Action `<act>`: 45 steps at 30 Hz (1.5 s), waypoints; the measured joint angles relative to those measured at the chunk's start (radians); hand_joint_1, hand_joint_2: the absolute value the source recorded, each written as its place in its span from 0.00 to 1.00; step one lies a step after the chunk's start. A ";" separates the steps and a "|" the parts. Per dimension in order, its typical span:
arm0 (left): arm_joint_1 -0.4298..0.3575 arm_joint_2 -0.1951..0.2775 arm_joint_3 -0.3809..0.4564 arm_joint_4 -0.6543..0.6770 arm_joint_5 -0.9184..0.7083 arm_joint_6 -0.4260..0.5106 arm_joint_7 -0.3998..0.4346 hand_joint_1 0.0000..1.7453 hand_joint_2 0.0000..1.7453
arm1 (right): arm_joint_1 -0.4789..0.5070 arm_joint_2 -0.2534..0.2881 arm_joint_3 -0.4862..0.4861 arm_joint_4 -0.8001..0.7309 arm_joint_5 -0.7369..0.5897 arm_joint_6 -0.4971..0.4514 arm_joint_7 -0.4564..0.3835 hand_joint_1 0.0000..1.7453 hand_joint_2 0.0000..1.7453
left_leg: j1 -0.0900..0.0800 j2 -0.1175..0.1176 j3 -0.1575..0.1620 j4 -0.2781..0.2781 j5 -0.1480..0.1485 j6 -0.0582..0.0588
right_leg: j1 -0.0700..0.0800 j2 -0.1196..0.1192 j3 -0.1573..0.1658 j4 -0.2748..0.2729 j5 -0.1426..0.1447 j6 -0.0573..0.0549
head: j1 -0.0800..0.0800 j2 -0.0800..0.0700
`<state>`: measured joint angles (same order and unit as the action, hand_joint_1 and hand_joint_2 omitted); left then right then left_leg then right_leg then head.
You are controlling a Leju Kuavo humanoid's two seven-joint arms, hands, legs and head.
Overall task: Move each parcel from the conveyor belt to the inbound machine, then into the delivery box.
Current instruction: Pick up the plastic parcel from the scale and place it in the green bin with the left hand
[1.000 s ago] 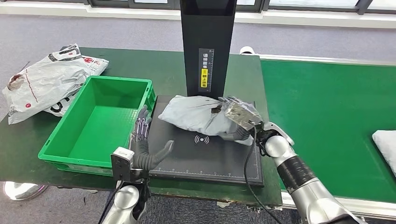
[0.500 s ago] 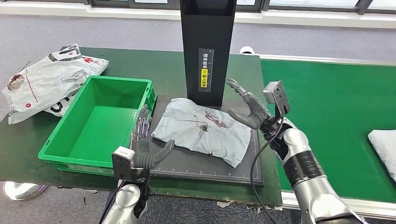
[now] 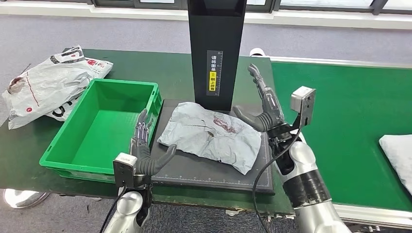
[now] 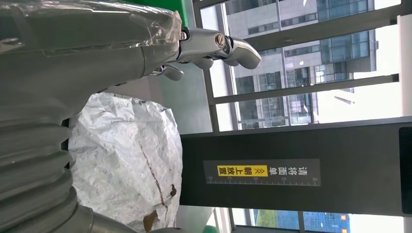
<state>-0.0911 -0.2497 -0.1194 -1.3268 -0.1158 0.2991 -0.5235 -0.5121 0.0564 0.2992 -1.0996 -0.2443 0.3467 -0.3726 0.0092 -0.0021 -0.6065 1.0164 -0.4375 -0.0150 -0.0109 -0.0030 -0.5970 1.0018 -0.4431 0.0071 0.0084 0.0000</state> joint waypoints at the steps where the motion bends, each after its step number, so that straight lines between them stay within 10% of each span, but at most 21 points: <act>1: 0.001 -0.001 0.001 0.000 -0.003 0.000 -0.001 0.00 1.00 | 0.019 0.006 -0.002 -0.018 -0.006 -0.017 -0.001 0.00 1.00 | 0.000 0.000 0.000 0.000 0.000 0.000 | 0.000 0.000 0.000 0.000 0.000 0.000 | 0.000 0.000; 15: -0.009 -0.005 -0.022 0.037 -0.209 0.052 0.089 0.00 1.00 | 0.201 0.055 0.024 -0.098 0.013 -0.305 -0.011 0.00 1.00 | 0.000 0.000 0.000 0.000 0.000 0.000 | 0.000 0.000 0.000 0.000 0.000 0.000 | 0.000 0.000; 24: -0.057 0.004 -0.092 0.065 -0.596 0.133 0.226 0.00 1.00 | 0.227 0.071 0.024 -0.107 0.053 -0.319 -0.019 0.00 1.00 | 0.000 0.000 0.000 0.000 0.000 0.000 | 0.000 0.000 -0.001 0.000 0.000 0.000 | 0.000 0.000; 30: -0.165 0.013 -0.165 0.126 -1.019 0.086 0.383 0.00 1.00 | 0.225 0.097 0.024 -0.095 0.084 -0.296 -0.022 0.00 1.00 | 0.000 0.000 0.000 0.000 0.001 0.000 | 0.000 0.000 -0.001 0.000 0.001 0.000 | 0.000 0.000; 45: -0.494 -0.039 -0.295 0.583 -1.246 -0.167 0.415 0.00 1.00 | 0.242 0.141 0.013 -0.100 0.128 -0.260 0.004 0.00 1.00 | 0.000 0.001 0.000 0.000 0.001 0.000 | 0.000 0.002 -0.001 0.000 0.002 0.000 | 0.000 0.000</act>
<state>-0.5855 -0.2888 -0.4147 -0.7436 -1.3615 0.1325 -0.1084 -0.2699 0.1974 0.3122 -1.1992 -0.1160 0.0863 -0.3687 0.0088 -0.0010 -0.6068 1.0168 -0.4367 -0.0152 -0.0112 -0.0015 -0.5984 1.0018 -0.4414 0.0070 0.0084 0.0000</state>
